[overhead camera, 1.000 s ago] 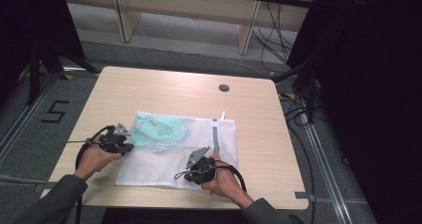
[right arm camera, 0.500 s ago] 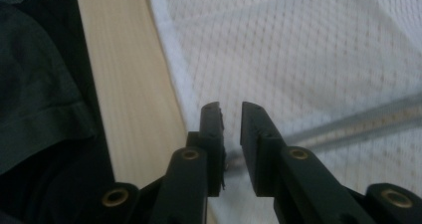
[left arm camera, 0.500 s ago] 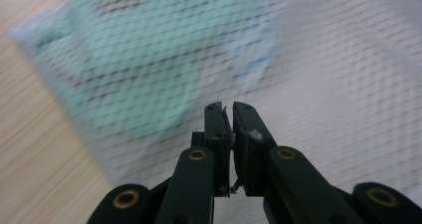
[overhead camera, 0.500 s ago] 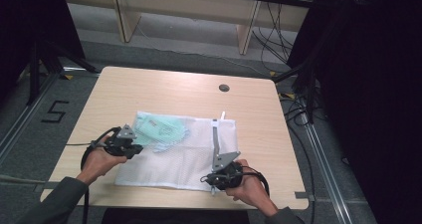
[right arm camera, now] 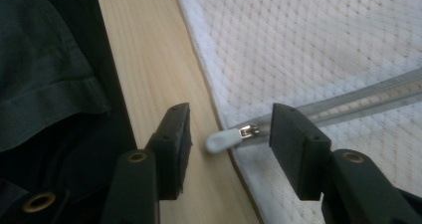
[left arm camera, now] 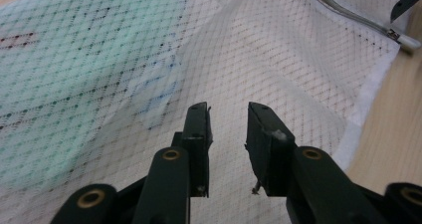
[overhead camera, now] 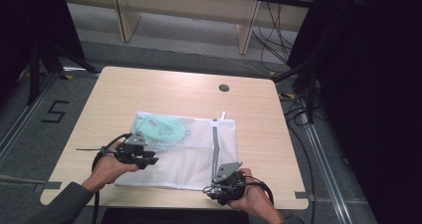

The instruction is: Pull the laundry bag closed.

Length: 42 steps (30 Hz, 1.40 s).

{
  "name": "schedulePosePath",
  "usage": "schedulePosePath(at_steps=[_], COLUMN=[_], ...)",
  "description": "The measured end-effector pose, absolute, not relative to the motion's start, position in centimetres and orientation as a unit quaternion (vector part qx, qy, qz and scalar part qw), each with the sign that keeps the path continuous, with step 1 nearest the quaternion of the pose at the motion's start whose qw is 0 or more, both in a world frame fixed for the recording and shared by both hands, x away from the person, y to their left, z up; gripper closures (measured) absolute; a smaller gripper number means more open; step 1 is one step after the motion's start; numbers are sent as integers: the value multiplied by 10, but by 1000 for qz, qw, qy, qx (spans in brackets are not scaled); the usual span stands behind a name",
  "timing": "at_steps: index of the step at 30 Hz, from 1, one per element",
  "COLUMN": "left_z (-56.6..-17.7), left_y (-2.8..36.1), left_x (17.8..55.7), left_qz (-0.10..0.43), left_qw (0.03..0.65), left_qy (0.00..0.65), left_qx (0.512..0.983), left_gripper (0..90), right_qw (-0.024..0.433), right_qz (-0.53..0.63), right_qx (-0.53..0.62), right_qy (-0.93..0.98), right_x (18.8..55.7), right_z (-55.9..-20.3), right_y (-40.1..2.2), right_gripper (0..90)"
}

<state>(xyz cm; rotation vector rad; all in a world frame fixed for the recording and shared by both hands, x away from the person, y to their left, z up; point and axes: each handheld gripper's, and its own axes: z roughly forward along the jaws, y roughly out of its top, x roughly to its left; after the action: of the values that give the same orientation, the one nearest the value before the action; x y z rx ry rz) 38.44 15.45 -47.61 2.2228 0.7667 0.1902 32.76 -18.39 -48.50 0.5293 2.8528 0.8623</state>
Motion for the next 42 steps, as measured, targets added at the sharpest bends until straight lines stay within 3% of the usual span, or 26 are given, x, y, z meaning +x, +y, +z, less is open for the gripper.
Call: schedulePosePath(at_steps=[11, 16, 29, 34, 42], left_z=[-479, -478, -479, -480, -480], left_y=[151, 151, 151, 148, 148], left_x=[383, 384, 383, 382, 382], left_qz=[66, 68, 66, 60, 63], left_qw=[379, 376, 368, 371, 368], left_qy=[305, 297, 289, 296, 289], left_qx=[871, 875, 881, 878, 882], left_gripper=[658, 650, 642, 639, 632], right_qw=[80, 66, 97, 93, 87], right_qz=[253, 250, 259, 246, 251], right_qx=[177, 189, 212, 204, 196], right_qy=[948, 947, 937, 943, 944], right_x=[329, 329, 334, 336, 338], right_z=[-491, -490, -479, -482, -483], right_y=[-182, -183, -197, -198, -198], right_gripper=[501, 593, 814, 859, 856])
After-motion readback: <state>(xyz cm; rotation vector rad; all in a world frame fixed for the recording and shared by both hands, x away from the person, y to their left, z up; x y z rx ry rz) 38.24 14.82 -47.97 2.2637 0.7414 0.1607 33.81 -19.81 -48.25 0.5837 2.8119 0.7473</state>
